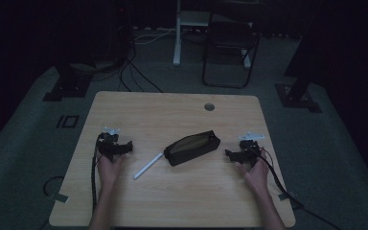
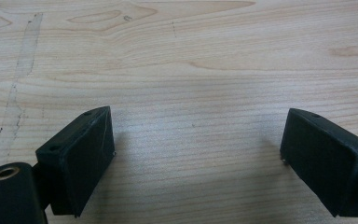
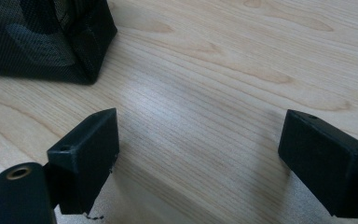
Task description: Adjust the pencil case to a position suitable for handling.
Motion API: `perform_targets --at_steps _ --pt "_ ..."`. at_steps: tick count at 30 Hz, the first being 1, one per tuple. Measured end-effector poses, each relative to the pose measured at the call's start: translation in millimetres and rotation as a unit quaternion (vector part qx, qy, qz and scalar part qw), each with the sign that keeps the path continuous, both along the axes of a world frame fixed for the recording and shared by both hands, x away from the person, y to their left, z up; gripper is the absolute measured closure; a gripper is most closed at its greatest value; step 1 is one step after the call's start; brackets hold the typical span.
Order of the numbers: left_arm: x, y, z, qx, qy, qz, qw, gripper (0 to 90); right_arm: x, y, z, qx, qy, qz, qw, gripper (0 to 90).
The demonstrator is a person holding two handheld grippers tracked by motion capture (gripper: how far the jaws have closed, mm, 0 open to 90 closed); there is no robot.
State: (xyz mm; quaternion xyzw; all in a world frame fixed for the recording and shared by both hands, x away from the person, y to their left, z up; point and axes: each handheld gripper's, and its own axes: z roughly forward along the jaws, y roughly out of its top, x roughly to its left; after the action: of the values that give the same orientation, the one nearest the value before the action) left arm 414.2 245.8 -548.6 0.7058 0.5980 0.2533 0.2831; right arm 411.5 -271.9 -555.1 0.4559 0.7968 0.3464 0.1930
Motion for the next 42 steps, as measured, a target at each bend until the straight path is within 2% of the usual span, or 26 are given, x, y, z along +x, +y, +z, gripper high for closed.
perform_targets --at_steps 12,16,19,22,25,30,32,33,34,35,36,37,38,42 --pt "1.1 -1.3 0.0 0.0 -0.001 0.006 1.0 10.1 0.0 0.0 0.0 0.0 0.0 0.0 1.0 12.3" --pt "-0.5 -1.7 1.4 0.0 -0.006 -0.003 1.0 17.8 0.0 0.0 0.0 0.0 0.0 0.0 1.0 12.3" --pt "-3.4 -4.8 5.5 0.016 -0.004 -0.008 0.9998 28.7 0.0 0.0 0.0 0.0 0.0 0.0 1.0 12.3" --pt "-6.3 -9.3 8.8 0.019 0.006 -0.011 0.9998 42.4 0.0 0.0 0.0 0.0 0.0 0.0 1.0 12.3" --pt "-8.0 -11.2 10.7 0.004 0.014 -0.019 0.9997 48.2 0.0 0.0 0.0 0.0 0.0 0.0 1.0 12.3" --pt "-13.3 -15.2 20.4 -0.015 0.001 -0.041 0.999 50.3 0.0 0.0 0.0 0.0 0.0 0.0 1.0 12.3" --pt "-18.9 -21.3 31.3 -0.033 -0.011 -0.059 0.9976 50.2 0.0 0.0 0.0 0.0 0.0 0.0 1.0 12.3" --pt "-20.3 -24.1 34.6 -0.041 -0.01 -0.069 0.9967 49.6 0.0 0.0 0.0 0.0 0.0 0.0 1.0 12.3" --pt "-21.6 -27.5 37.4 -0.043 -0.008 -0.081 0.9958 47.7 0.0 0.0 0.0 0.0 0.0 0.0 1.0 12.3" --pt "-21.6 -27.5 37.4 -0.043 -0.008 -0.081 0.9958 47.1 0.0 0.0 0.0 0.0 0.0 0.0 1.0 12.3" --pt "-25.4 -36.3 43.7 -0.037 -0.011 -0.1 0.9943 47.0 0.0 0.0 0.0 0.0 0.0 0.0 1.0 12.3" --pt "-25.4 -36.3 43.7 -0.037 -0.011 -0.1 0.9943 46.3 0.0 0.0 0.0 0.0 0.0 0.0 1.0 12.3" --pt "-29.4 -44.7 50.6 -0.04 -0.017 -0.115 0.9924 45.9 0.0 0.0 0.0 0.0 0.0 0.0 1.0 12.3" --pt "-35.1 -56.9 60.8 -0.044 -0.027 -0.134 0.9897 45.4 0.0 0.0 0.0 0.0 0.0 0.0 1.0 12.3"
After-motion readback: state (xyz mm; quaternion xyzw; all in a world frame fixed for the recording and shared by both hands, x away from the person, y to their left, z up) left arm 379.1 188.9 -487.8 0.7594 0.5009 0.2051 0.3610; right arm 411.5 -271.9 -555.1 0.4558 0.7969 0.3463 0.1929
